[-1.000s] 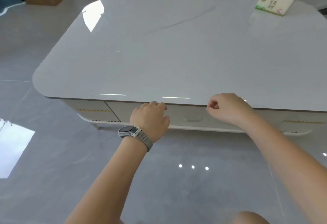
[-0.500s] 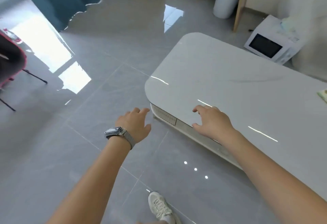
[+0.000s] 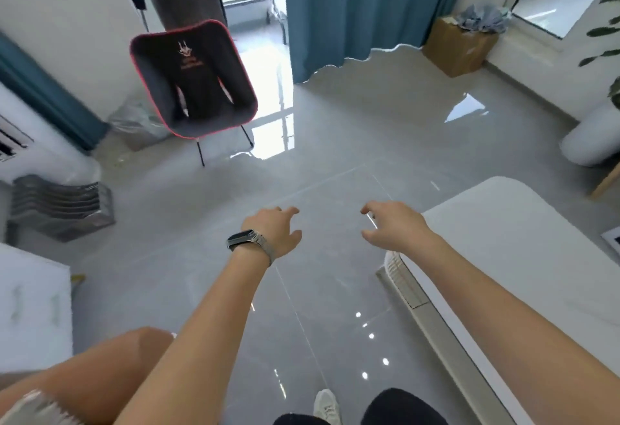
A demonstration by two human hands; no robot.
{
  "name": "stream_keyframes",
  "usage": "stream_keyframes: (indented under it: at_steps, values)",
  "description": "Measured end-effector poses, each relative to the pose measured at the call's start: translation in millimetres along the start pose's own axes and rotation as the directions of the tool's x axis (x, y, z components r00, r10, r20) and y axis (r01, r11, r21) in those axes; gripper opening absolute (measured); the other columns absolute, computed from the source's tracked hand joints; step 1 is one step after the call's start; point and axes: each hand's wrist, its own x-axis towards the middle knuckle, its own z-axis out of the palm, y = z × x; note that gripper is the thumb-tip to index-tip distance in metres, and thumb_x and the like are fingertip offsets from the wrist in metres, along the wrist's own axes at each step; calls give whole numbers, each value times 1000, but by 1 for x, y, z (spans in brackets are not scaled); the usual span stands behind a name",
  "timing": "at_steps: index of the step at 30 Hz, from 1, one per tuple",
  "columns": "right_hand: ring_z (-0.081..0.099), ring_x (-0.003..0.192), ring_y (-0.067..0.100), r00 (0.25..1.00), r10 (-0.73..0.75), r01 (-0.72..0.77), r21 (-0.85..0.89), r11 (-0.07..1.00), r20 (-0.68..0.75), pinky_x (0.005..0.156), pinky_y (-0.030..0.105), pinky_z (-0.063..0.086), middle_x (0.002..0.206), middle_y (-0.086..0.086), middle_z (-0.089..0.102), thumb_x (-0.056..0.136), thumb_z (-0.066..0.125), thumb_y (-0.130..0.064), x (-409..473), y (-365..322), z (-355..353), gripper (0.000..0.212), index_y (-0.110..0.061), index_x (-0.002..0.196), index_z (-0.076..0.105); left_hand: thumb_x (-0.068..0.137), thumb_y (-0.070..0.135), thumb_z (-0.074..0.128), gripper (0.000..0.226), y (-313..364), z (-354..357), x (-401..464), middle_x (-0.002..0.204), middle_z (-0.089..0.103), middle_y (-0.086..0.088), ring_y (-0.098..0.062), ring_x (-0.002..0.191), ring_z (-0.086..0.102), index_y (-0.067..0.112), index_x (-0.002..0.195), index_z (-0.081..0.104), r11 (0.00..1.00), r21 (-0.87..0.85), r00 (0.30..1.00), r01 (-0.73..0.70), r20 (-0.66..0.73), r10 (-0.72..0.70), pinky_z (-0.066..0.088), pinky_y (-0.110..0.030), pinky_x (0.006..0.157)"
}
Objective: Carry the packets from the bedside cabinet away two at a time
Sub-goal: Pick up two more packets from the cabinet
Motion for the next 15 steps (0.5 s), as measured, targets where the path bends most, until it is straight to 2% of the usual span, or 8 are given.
stream_keyframes:
  at_steps: [5, 9, 12, 15]
  values:
    - [49, 125, 25, 981, -185, 191, -119, 974, 66, 93, 38, 44, 131, 0, 59, 98, 39, -48, 72, -96, -16, 40, -33, 132, 51, 96, 52, 39, 61, -93, -21, -7, 135, 54, 0, -28, 119, 55, 43, 151, 14, 977, -87, 979, 195, -45, -199, 49, -39, 87]
    - [52, 120, 27, 946, -310, 323, -197, 926, 96, 90, 38, 46, 126, 1, 61, 99, 35, -48, 135, -166, -28, 41, -31, 133, 51, 95, 51, 42, 59, -169, -30, 1, 138, 53, 1, -28, 125, 50, 41, 150, 22, 931, -98, 934, 352, -19, -356, 47, -41, 93]
    - [49, 124, 26, 923, -365, 383, -207, 900, 123, 95, 38, 46, 133, 0, 56, 101, 35, -42, 195, -215, -38, 41, -30, 139, 44, 94, 48, 44, 57, -223, -41, 20, 139, 54, 3, -28, 125, 50, 42, 148, 28, 892, -144, 897, 429, -46, -440, 46, -41, 97]
    - [49, 124, 26, 878, -458, 478, -231, 847, 137, 92, 38, 46, 136, -1, 54, 101, 36, -38, 253, -272, -48, 42, -28, 141, 41, 94, 47, 44, 56, -274, -55, 32, 137, 55, 1, -27, 124, 51, 41, 148, 29, 814, -214, 825, 540, -53, -562, 45, -40, 97]
